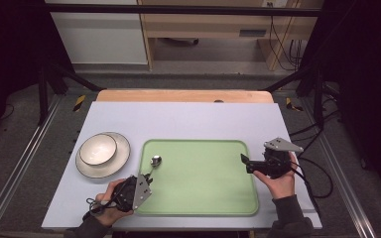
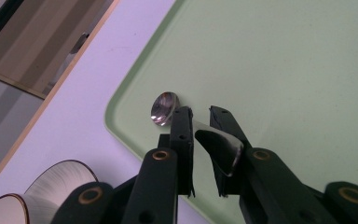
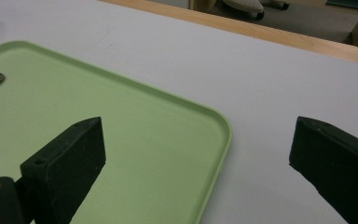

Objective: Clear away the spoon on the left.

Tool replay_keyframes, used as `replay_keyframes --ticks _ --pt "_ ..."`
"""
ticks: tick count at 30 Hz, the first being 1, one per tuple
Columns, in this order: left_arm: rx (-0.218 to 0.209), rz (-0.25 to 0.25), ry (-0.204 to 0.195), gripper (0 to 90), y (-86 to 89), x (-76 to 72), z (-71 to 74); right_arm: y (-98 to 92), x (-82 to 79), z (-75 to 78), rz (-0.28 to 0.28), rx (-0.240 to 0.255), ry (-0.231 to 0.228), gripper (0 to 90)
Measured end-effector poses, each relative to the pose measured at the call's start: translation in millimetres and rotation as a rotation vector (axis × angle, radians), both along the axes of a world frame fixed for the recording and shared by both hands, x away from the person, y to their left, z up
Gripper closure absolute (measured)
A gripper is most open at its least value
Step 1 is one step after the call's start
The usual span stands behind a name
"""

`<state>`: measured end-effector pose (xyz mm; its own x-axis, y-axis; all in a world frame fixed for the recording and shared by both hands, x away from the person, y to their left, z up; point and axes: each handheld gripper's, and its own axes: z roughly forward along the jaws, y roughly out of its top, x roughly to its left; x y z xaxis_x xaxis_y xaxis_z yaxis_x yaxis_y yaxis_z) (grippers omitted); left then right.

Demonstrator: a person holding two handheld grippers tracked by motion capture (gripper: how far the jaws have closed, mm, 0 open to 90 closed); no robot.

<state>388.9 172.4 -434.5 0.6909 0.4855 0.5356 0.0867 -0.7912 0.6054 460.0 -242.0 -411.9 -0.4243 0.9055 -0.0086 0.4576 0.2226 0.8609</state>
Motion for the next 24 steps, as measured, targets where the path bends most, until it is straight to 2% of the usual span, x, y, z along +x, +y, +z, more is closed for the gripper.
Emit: replay_keyframes --ticks 13,24 --pt "0.021 -0.026 0.002 74.9 -2.9 -0.7 -2.4 -0.1 0.1 0.1 0.002 0.002 0.0 3.8" --pt "0.034 -0.028 0.015 63.8 -3.4 0.9 -3.9 0.0 0.0 0.1 0.002 0.0 0.002 3.8"
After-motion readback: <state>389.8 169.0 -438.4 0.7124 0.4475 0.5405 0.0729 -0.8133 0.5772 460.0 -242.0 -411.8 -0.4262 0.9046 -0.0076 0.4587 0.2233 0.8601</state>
